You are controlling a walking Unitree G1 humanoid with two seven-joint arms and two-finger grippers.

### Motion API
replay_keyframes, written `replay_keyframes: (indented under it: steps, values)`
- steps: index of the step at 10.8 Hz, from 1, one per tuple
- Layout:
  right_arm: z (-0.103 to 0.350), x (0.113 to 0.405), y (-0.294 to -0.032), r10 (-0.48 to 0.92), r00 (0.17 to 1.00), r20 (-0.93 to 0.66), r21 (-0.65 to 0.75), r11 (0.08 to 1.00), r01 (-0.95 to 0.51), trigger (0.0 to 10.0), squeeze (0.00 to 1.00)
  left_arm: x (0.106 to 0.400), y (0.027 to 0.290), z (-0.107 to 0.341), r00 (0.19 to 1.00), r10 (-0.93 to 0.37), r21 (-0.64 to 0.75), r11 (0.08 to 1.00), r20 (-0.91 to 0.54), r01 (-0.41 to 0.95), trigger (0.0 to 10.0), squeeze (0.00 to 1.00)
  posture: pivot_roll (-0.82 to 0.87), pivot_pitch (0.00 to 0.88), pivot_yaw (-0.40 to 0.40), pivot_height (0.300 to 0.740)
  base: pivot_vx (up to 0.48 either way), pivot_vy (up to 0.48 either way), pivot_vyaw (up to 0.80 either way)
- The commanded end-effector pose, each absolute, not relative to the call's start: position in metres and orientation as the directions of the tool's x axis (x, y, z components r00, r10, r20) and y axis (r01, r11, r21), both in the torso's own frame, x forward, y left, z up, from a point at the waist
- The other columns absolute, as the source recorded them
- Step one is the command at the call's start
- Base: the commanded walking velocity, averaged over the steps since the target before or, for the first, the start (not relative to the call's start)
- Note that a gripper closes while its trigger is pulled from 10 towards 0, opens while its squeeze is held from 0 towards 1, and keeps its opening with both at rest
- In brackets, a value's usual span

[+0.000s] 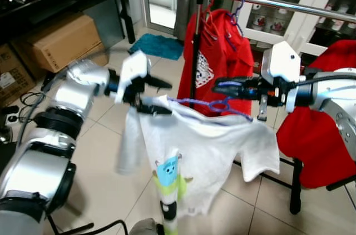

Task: Hang hanger

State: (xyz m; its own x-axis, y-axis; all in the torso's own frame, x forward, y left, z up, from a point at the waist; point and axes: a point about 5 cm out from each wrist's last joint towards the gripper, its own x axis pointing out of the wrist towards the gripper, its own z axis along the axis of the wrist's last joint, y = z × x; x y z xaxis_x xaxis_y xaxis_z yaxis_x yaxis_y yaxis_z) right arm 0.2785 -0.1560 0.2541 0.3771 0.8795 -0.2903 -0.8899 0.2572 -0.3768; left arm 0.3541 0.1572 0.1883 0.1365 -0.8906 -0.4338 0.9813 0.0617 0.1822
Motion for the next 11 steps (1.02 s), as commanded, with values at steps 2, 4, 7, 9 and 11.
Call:
replay_keyframes:
  steps: [2, 4, 7, 9, 11]
  values:
    - [0.262, 0.275, -0.153, 0.888, 0.372, -0.271, -0.398, 0.248, -0.883, 0.0, 0.00, 0.354, 0.151, 0.197, 0.090, -0.918, 0.200, 0.013, -0.386, 0.980, 0.0, 0.00, 0.04, 0.000, 0.047, 0.740, 0.000, 0.000, 0.00]
    - [0.263, 0.274, -0.151, 0.890, 0.365, -0.272, -0.395, 0.242, -0.886, 0.0, 0.00, 0.350, 0.151, 0.194, 0.020, -0.920, 0.174, -0.052, -0.390, 0.983, 0.0, 0.00, 0.04, 0.000, 0.042, 0.740, 0.000, 0.000, 0.00]
    - [0.265, 0.276, -0.149, 0.894, 0.359, -0.270, -0.395, 0.237, -0.888, 0.0, 0.00, 0.344, 0.158, 0.181, -0.015, -0.892, 0.130, -0.082, -0.453, 0.988, 0.0, 0.00, 0.04, 0.000, 0.038, 0.740, 0.000, 0.000, 0.00]
    - [0.267, 0.277, -0.149, 0.895, 0.359, -0.267, -0.401, 0.235, -0.885, 0.0, 0.00, 0.344, 0.161, 0.181, 0.005, -0.882, 0.150, -0.074, -0.471, 0.986, 0.0, 0.00, 0.04, 0.000, 0.035, 0.740, 0.000, 0.000, 0.00]
    - [0.268, 0.276, -0.149, 0.896, 0.357, -0.263, -0.400, 0.236, -0.886, 0.0, 0.00, 0.343, 0.163, 0.186, 0.008, -0.891, 0.162, -0.073, -0.453, 0.984, 0.0, 0.00, 0.04, 0.000, 0.036, 0.740, 0.000, 0.000, 0.00]
